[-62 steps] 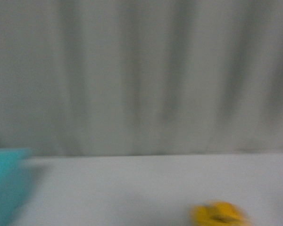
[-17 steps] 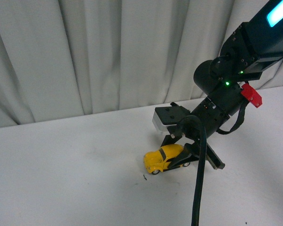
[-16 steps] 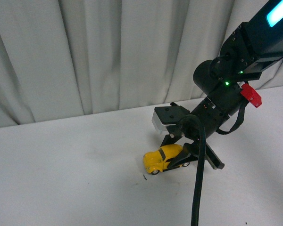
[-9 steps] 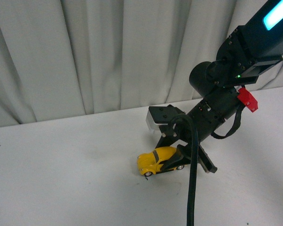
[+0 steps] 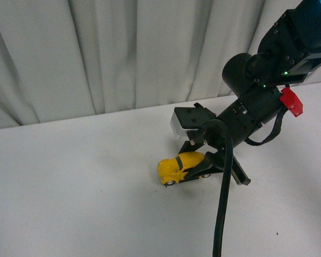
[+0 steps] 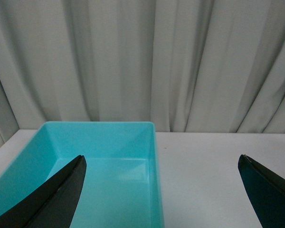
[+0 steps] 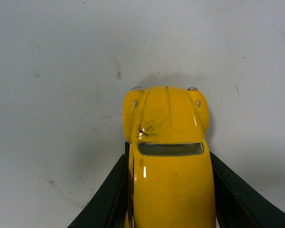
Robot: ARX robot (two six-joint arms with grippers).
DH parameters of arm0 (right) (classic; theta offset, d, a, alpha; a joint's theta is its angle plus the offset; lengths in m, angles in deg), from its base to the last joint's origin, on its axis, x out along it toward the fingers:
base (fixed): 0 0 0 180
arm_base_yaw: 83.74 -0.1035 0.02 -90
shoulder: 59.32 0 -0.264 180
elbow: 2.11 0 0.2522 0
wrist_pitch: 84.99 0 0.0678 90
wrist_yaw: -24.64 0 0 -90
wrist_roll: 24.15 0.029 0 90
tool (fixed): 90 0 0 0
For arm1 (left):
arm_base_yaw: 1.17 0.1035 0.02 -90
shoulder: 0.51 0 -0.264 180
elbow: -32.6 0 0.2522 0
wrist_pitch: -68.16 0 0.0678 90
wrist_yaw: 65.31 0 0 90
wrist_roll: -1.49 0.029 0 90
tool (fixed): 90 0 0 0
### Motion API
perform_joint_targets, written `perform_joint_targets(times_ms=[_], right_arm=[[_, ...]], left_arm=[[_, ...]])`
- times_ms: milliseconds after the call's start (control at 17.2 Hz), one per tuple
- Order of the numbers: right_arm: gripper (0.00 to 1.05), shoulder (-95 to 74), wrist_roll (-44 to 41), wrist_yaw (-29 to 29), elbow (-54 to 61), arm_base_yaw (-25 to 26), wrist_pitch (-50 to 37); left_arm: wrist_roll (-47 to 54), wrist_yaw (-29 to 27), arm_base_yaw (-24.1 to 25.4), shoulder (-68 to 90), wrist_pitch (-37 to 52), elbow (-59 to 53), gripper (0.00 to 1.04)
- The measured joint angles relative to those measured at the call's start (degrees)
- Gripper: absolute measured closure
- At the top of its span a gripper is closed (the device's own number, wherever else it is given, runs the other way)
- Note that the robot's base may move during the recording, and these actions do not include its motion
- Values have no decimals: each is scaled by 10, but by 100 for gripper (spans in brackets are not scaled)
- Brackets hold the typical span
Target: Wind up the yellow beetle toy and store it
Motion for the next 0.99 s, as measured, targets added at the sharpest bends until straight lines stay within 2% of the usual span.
perform_joint_targets(times_ms=[349, 698, 989], right_arm=[[63, 11, -22, 11, 42, 63, -10], [63, 26, -82, 22, 102, 163, -6], [63, 44, -101, 25, 151, 239, 16]], left_arm=[[0, 0, 0, 0, 0, 0, 7], [0, 0, 0, 0, 0, 0, 7], [0, 0, 0, 0, 0, 0, 7]])
